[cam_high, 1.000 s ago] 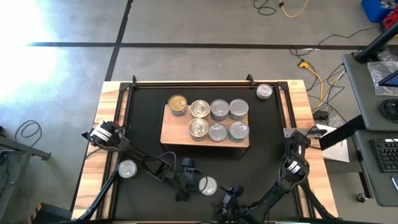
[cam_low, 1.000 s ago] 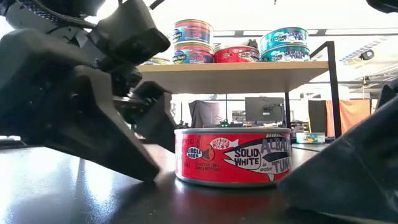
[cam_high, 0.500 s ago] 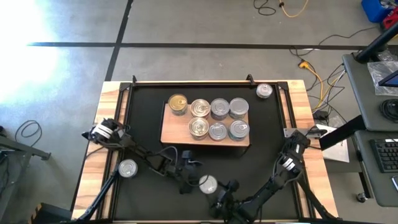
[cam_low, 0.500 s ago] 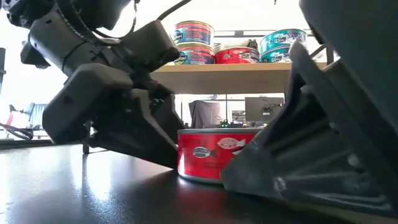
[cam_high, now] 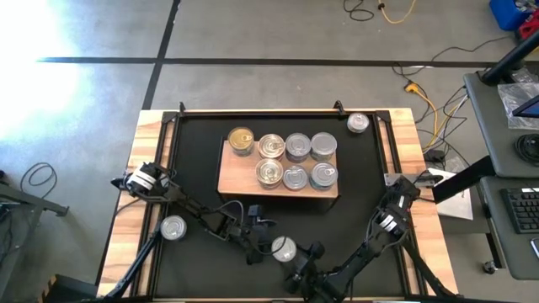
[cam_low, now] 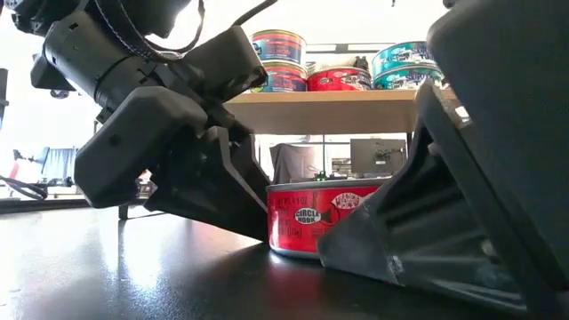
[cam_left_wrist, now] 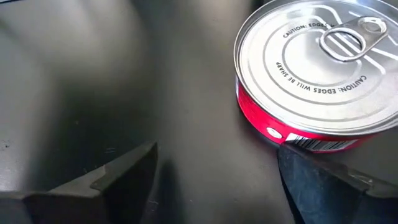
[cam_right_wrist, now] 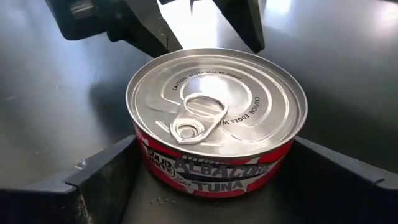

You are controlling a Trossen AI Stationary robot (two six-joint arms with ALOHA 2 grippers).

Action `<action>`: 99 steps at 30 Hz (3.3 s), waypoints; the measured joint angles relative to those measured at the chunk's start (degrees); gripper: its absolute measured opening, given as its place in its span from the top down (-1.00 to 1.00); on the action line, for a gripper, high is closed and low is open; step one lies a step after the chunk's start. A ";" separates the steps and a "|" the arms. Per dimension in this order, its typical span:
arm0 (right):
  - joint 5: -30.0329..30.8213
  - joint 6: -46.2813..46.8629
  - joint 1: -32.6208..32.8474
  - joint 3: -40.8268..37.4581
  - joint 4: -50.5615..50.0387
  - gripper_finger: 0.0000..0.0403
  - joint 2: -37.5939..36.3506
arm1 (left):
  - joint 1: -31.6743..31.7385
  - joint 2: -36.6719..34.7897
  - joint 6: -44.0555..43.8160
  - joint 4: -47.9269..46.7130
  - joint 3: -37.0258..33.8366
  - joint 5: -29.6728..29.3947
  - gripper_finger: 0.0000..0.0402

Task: Stack canned seafood by type on shelf
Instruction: Stack the red tuna can on top of the red tuna can on the shelf

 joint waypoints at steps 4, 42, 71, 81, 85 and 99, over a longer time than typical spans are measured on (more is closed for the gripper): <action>2.10 2.43 -0.10 0.00 1.10 -0.89 1.66 | -0.10 0.08 -1.62 0.43 0.00 -0.61 -0.58; 0.28 5.02 -0.45 0.79 -1.08 -0.99 1.64 | -2.25 0.17 -1.34 1.81 0.55 0.94 -0.58; 2.67 4.01 -1.96 0.63 0.87 -0.86 1.71 | -3.56 0.31 -0.89 2.72 1.51 1.31 -0.58; 1.15 6.59 -1.02 1.05 1.63 -0.86 0.14 | -4.80 -9.71 -3.09 -5.96 -0.59 0.57 -0.59; -0.28 6.25 0.07 1.05 0.10 -0.84 -2.35 | -7.38 -19.09 -5.89 -10.12 -1.13 1.07 -0.59; -1.26 -12.50 -1.12 1.20 -8.26 -0.84 -23.55 | -11.74 -41.78 -13.54 -27.28 2.33 1.55 -0.59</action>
